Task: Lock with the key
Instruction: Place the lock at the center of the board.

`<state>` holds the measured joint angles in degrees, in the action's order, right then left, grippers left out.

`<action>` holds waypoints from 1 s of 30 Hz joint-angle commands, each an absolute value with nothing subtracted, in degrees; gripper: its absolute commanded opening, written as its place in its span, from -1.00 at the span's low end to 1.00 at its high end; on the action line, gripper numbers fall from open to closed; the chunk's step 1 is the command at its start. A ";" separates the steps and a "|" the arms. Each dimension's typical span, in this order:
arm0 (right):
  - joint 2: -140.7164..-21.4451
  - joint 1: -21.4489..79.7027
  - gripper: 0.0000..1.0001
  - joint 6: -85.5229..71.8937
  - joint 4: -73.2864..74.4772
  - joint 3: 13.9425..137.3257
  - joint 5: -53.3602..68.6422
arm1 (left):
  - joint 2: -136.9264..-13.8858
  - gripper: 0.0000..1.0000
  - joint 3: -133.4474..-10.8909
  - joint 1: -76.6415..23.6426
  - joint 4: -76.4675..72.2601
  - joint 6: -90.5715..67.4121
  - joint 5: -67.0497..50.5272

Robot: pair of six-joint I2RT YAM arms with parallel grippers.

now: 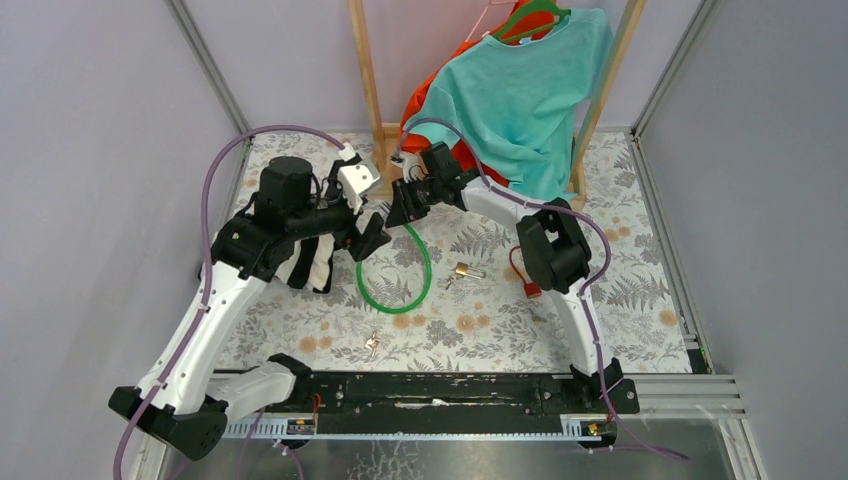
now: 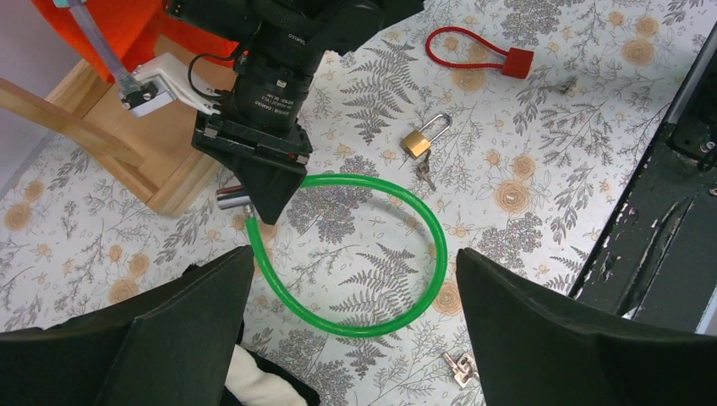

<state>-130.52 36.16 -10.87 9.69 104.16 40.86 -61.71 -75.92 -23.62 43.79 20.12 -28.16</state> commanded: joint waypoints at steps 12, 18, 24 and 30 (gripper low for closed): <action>-131.59 35.15 -0.06 -0.24 15.57 105.97 33.22 | -59.52 1.00 -73.25 -23.03 38.17 20.85 -25.96; -130.64 35.16 0.11 0.90 17.75 106.81 29.79 | -58.81 1.00 -72.52 -22.93 37.37 20.83 -25.76; -127.66 35.26 0.32 3.68 19.37 105.80 26.13 | -58.30 1.00 -71.72 -22.94 36.37 19.87 -22.42; -120.06 36.92 0.57 10.16 20.47 99.02 21.30 | -59.97 1.00 -70.84 -22.89 33.31 17.12 -10.59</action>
<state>-129.34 35.24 4.56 19.16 102.17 25.39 -59.22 -71.75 -23.20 39.00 19.25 -20.12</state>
